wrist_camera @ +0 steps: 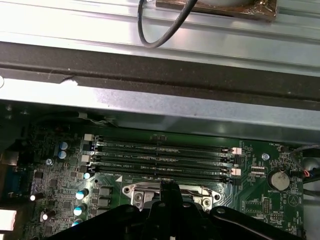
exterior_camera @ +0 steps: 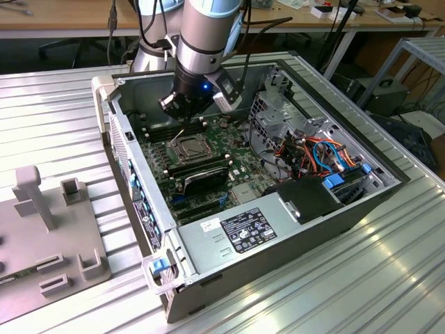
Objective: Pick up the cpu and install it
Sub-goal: 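Install the first cpu locking lever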
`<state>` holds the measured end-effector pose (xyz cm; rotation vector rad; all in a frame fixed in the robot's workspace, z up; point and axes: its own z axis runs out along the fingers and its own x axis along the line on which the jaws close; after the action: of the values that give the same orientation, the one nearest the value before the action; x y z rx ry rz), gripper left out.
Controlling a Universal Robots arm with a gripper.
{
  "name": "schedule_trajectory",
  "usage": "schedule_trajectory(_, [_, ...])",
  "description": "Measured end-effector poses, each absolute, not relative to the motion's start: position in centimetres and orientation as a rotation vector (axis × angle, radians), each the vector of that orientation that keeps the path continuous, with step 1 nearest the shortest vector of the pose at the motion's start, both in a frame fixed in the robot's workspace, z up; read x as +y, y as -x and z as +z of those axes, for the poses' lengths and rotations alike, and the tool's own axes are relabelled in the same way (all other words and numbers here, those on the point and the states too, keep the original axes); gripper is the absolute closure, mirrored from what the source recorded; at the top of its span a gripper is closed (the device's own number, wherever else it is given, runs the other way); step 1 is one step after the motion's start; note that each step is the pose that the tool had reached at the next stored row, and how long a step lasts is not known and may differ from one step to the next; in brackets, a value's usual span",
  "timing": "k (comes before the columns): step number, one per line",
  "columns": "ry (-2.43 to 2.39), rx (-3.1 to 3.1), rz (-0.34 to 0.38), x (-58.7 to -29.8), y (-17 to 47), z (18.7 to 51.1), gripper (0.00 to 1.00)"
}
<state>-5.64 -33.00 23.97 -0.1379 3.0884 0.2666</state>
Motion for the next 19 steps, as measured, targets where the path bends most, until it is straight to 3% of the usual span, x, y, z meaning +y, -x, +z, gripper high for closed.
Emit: schedule_trajectory(19, [0.137, 3.085, 0.295, -32.76, 5.75, 23.13, 0.89])
